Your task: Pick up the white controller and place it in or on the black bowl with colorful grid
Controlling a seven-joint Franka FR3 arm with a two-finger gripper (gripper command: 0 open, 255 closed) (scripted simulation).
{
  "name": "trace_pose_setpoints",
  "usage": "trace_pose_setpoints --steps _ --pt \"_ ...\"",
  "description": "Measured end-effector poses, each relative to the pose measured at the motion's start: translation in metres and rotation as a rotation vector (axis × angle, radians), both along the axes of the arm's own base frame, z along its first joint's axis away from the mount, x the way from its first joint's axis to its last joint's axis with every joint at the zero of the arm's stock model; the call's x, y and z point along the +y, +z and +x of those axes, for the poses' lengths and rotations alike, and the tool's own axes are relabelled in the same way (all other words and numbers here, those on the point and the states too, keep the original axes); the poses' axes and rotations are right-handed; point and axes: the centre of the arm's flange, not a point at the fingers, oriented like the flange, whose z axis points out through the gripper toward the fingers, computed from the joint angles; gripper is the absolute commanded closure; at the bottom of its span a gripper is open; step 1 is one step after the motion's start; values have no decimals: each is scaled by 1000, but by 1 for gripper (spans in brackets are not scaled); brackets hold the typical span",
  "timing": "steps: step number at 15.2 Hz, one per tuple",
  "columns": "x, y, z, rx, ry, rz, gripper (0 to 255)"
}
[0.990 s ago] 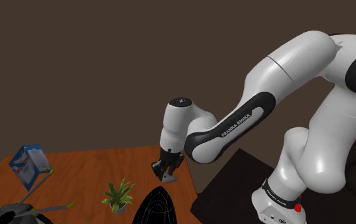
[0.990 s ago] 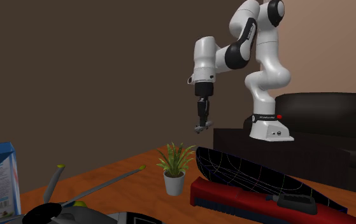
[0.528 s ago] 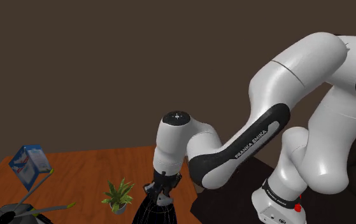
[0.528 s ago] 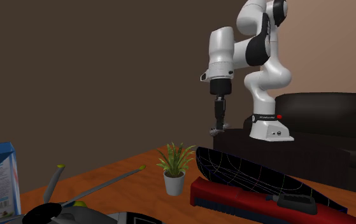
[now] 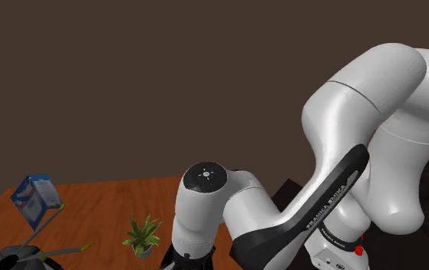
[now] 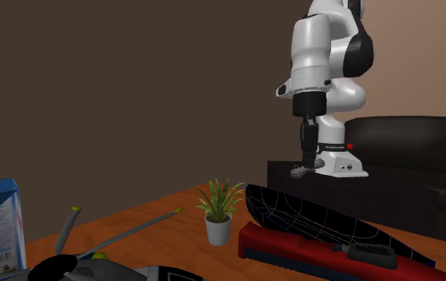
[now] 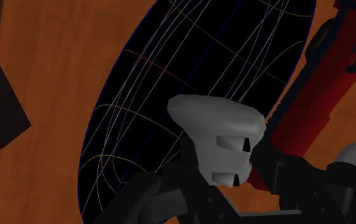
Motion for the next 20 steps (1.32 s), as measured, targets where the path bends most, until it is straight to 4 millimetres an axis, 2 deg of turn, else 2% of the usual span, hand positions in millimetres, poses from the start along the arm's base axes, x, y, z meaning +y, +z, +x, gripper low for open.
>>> trace_pose_setpoints --steps 3,16,20 --pt "10 -9 -7 0 -2 0 255" --pt "11 -77 -8 0 -3 0 255" --pt "11 -82 -8 0 -3 0 255"
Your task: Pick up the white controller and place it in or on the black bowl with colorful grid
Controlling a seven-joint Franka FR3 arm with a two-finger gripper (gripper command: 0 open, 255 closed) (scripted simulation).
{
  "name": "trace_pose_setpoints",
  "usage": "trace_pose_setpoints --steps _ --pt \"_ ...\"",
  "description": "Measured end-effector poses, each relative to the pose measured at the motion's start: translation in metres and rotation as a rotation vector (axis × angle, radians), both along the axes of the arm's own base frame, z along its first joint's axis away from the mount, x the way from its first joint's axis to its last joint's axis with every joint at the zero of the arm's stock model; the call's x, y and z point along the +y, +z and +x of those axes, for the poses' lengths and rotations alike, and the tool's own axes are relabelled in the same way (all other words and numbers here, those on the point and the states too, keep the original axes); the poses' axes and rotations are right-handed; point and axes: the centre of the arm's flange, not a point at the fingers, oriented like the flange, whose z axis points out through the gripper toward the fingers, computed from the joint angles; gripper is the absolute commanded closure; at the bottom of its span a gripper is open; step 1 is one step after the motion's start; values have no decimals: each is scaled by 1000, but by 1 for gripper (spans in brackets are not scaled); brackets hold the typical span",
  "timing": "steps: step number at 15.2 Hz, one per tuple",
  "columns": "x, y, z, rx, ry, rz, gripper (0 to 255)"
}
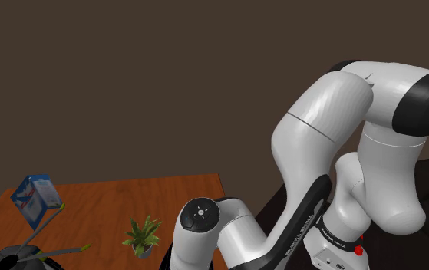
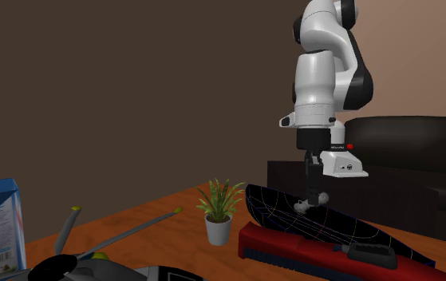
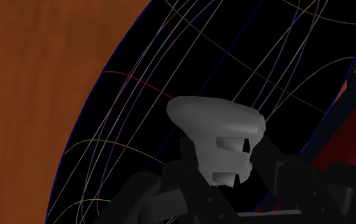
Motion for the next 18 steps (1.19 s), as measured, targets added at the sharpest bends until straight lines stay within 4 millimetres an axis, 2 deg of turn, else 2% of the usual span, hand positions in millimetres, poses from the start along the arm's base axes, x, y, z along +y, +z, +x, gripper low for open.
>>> trace_pose_setpoints --steps 2,3,9,14,18 --pt "0 0 0 0 0 0 255" --pt "0 0 0 0 0 0 0" --pt "0 0 0 0 0 0 0" --pt "-5 45 -1 -1 0 1 0" --pt "-4 49 0 0 0 0 0"
